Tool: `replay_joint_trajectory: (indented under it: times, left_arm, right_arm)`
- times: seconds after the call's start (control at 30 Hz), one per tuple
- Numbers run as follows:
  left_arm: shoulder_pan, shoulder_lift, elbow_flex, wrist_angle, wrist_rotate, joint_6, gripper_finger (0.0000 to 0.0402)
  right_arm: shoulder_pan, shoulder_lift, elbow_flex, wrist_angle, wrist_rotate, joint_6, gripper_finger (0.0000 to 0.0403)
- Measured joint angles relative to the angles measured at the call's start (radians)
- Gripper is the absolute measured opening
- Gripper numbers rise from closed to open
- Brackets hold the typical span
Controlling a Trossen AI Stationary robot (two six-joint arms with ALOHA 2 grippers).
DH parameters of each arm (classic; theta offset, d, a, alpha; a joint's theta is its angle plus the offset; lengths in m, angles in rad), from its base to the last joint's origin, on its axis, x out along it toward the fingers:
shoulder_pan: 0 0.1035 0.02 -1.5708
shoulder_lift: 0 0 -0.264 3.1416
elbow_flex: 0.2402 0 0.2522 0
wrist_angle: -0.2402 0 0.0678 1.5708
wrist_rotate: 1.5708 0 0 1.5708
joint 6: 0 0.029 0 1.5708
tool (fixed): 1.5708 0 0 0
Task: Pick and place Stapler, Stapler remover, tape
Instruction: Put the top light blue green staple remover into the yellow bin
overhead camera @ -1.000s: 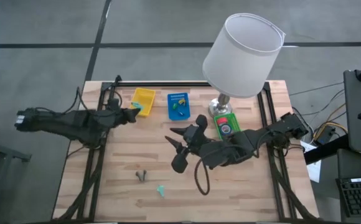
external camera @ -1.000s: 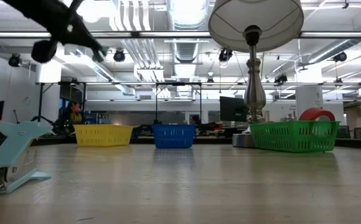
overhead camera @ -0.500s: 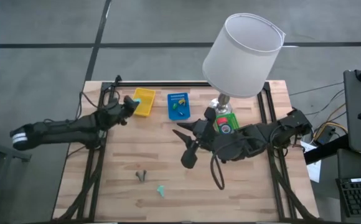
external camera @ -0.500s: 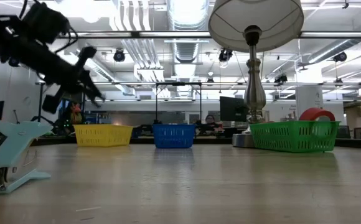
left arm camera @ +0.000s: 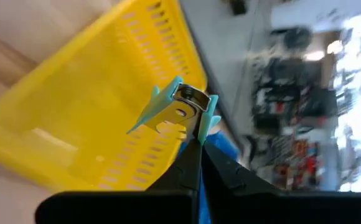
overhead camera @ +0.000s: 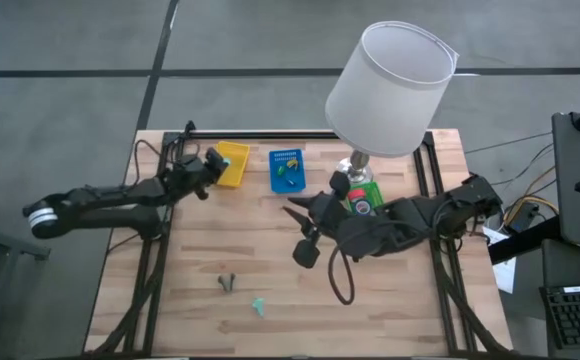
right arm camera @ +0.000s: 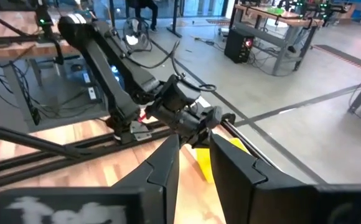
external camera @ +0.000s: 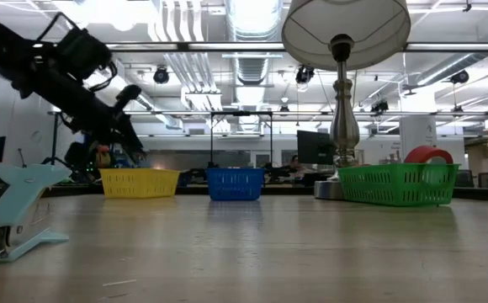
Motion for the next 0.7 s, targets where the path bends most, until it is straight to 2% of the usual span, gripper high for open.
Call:
replay_joint_trajectory:
  times: [0.2,0.37,0.6,0.7]
  left_arm:
    - [0.0,0.117,0.043,-0.002,0.076,0.054,0.0009]
    - [0.001,0.174,0.072,-0.005,0.075,0.1,0.0009]
    - [0.001,0.211,0.074,-0.051,0.09,0.098,0.001]
    - [0.002,0.215,0.074,-0.047,0.09,0.112,0.0025]
  right_arm:
    - [-0.017,0.0,-0.006,-0.005,0.002,0.004,0.0073]
    - [-0.021,0.0,-0.007,-0.016,0.002,0.001,0.0068]
    - [-0.042,0.0,-0.009,-0.024,0.001,-0.002,0.0074]
    - [-0.052,-0.004,-0.009,-0.023,0.001,0.003,0.0077]
